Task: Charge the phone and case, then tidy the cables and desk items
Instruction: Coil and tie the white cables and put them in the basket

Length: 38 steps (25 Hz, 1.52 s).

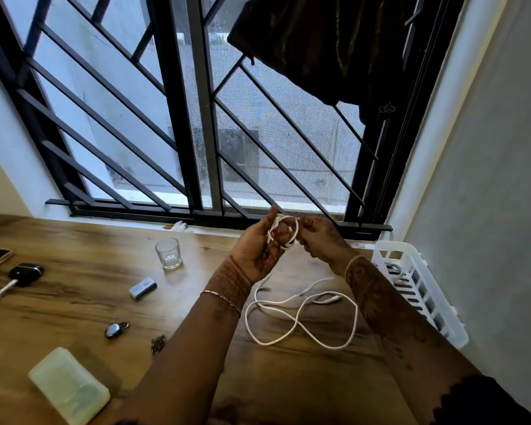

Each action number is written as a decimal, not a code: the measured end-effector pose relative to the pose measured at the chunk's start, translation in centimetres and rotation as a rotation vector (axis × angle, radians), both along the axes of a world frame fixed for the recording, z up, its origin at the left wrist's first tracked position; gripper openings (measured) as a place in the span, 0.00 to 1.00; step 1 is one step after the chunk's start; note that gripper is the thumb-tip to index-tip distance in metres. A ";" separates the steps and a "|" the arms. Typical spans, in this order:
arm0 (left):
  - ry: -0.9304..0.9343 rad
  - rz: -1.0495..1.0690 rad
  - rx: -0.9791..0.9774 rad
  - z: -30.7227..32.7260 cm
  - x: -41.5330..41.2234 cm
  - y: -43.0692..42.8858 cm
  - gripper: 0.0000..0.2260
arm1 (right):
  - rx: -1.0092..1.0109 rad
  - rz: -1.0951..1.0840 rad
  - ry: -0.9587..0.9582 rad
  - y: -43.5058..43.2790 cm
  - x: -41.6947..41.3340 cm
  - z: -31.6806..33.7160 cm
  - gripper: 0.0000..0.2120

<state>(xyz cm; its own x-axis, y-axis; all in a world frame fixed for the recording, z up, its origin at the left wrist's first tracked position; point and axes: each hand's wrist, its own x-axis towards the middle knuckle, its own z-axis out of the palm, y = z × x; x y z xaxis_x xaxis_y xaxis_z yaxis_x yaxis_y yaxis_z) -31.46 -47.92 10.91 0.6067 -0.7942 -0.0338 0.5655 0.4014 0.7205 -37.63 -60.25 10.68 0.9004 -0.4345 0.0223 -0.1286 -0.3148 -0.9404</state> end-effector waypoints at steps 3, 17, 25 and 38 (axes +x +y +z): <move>0.088 0.150 -0.046 0.0 0.6 0.1 0.17 | -0.109 0.146 0.142 0.5 -0.4 -0.4 0.09; -0.645 0.134 0.545 -2.1 0.4 1.7 0.26 | -0.424 0.200 -0.040 0.7 -0.9 2.5 0.13; -0.033 0.021 0.137 -1.4 0.3 1.4 0.23 | -0.063 0.039 -0.149 0.8 -0.3 0.8 0.08; -0.438 0.425 0.398 -2.2 1.4 1.5 0.15 | -0.443 0.320 0.221 3.7 -0.8 -0.8 0.12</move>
